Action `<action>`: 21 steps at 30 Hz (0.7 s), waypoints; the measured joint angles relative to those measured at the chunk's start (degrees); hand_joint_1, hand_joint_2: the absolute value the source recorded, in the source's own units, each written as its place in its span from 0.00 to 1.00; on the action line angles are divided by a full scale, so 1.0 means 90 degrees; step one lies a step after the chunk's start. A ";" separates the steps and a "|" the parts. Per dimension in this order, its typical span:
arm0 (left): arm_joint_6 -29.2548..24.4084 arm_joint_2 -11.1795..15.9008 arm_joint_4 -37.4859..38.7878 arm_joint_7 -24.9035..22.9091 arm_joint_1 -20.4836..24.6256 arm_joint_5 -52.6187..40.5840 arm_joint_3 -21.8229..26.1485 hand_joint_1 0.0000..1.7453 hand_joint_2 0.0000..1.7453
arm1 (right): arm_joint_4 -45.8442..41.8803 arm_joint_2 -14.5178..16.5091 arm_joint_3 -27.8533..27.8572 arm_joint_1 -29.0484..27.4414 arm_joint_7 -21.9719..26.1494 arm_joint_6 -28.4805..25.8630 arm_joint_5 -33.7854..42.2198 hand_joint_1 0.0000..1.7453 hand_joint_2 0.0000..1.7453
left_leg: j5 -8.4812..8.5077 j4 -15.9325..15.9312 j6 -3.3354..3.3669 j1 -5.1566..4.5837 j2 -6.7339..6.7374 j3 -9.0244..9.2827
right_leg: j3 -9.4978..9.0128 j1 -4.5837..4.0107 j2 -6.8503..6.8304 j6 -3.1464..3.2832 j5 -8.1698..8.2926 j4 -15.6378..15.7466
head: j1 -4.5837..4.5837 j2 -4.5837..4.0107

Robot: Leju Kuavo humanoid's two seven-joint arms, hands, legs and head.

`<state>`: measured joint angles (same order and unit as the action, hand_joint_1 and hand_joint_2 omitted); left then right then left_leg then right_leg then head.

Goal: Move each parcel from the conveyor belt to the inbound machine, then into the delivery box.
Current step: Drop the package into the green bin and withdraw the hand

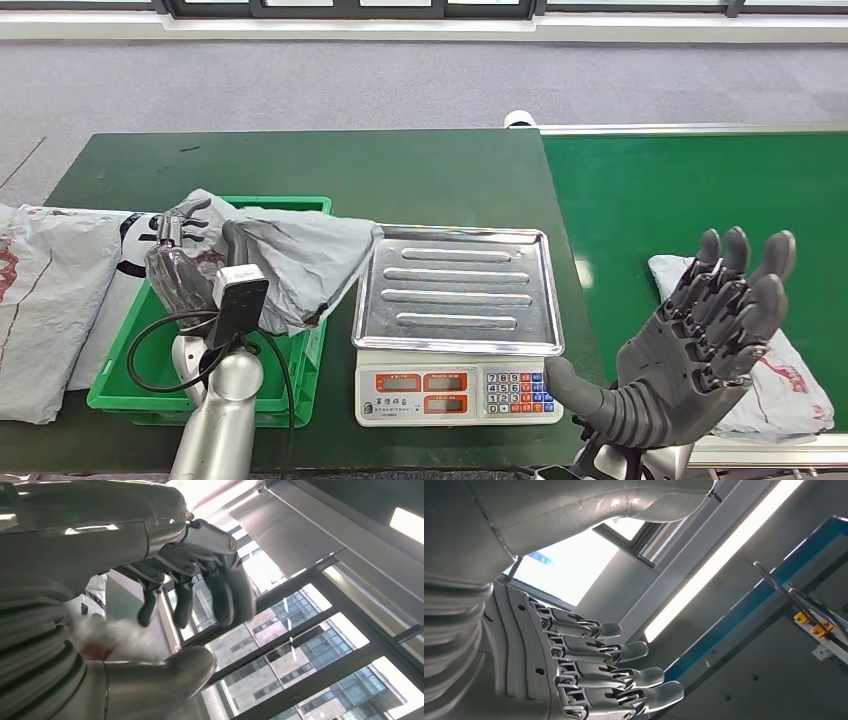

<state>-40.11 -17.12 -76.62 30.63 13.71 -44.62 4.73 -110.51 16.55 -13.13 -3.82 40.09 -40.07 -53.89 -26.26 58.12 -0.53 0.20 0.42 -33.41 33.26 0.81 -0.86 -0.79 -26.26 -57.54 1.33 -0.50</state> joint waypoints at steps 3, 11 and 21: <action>-0.0001 0.0002 -0.0036 -0.0010 -0.0008 0.0001 0.0007 0.00 1.00 | 0.0000 0.0000 -0.0001 0.0000 0.0000 0.0000 -0.0001 0.00 1.00 | 0.0000 0.0000 0.0000 0.0000 0.0000 0.0000 | 0.0000 0.0000 0.0000 0.0000 0.0000 0.0000 | 0.0000 0.0000; -0.0001 0.0005 -0.0120 -0.0007 -0.0038 0.0044 0.0021 0.00 1.00 | 0.0000 0.0000 -0.0004 0.0000 0.0000 0.0001 -0.0001 0.00 1.00 | 0.0000 0.0000 0.0000 0.0000 -0.0001 0.0000 | 0.0000 0.0000 -0.0001 0.0000 0.0000 0.0000 | -0.0001 0.0000; -0.0001 0.0006 -0.0254 0.0097 -0.0073 0.0179 0.0099 0.00 1.00 | 0.0000 0.0000 -0.0004 0.0000 -0.0009 0.0001 -0.0013 0.00 1.00 | 0.0000 0.0000 0.0000 0.0000 -0.0002 -0.0001 | 0.0000 0.0000 -0.0002 0.0000 0.0000 0.0000 | 0.0001 0.0000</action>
<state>-40.12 -17.07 -78.90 31.50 13.05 -43.01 5.62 -110.51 16.55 -13.16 -3.82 40.01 -40.06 -54.01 -26.25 58.12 -0.53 0.20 0.40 -33.42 33.26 0.81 -0.87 -0.79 -26.26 -57.54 1.33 -0.50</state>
